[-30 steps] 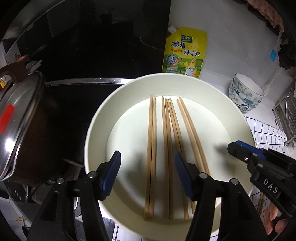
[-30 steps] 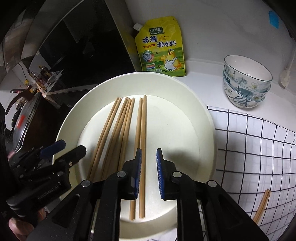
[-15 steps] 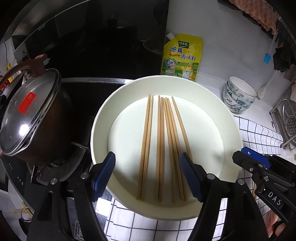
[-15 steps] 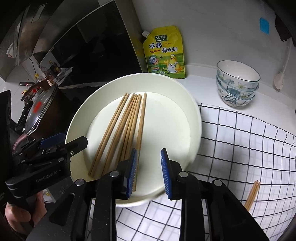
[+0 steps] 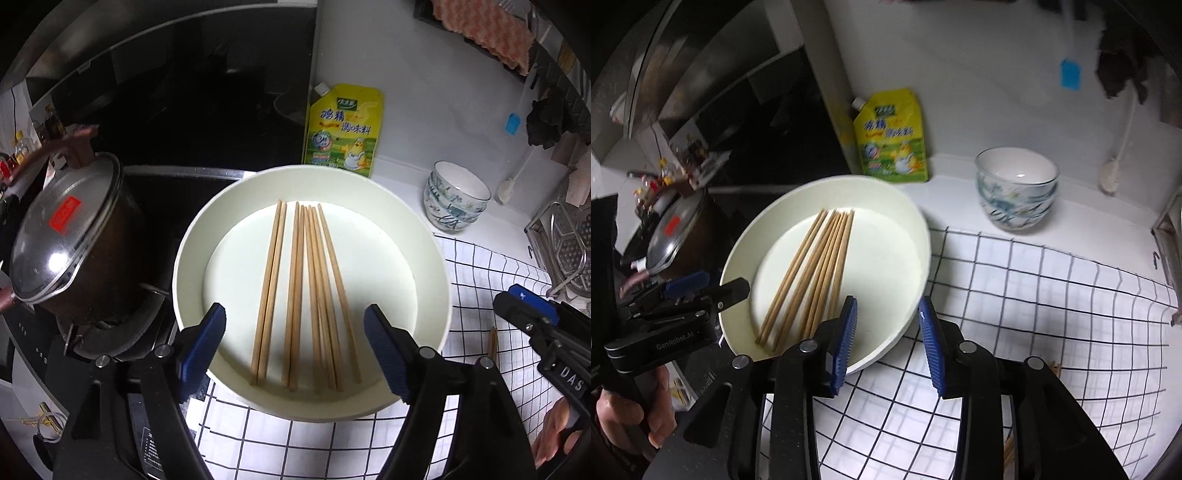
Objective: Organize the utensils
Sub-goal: 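Move both grippers back toward the last chopsticks on the mat, then pinch one wooden chopstick with the right gripper while the left pinches another, then carry the held chopsticks over the cream basin with both grippers, then open both grippers to drop the chopsticks into the basin, then move both grippers back over the last two chopsticks on the mat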
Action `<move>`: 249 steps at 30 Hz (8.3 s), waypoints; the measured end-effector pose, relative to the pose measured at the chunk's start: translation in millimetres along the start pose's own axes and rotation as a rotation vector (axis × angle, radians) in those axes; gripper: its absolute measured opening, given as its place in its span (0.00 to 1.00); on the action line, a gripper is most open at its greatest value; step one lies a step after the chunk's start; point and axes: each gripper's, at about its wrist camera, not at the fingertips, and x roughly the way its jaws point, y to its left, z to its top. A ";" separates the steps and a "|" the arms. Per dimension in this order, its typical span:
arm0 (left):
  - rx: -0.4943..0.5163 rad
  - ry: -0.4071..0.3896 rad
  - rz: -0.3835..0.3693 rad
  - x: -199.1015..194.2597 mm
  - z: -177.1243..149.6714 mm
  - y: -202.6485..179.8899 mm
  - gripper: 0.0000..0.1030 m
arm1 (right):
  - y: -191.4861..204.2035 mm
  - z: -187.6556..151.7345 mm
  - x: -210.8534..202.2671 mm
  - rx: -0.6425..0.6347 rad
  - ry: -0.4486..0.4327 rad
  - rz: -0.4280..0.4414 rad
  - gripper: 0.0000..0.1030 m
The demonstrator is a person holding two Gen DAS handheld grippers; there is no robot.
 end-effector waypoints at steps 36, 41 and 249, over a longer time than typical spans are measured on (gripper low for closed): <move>0.225 0.026 -0.121 -6.2 -77.3 -151.5 0.77 | -123.5 -124.0 -34.3 0.184 0.114 -0.119 0.34; 0.248 0.053 -0.117 1.2 -93.4 -165.3 0.77 | -131.4 -146.3 -28.0 0.192 0.148 -0.128 0.34; 0.090 0.017 -0.024 54.5 11.1 35.7 0.52 | 40.2 5.9 91.6 0.107 0.116 0.013 0.18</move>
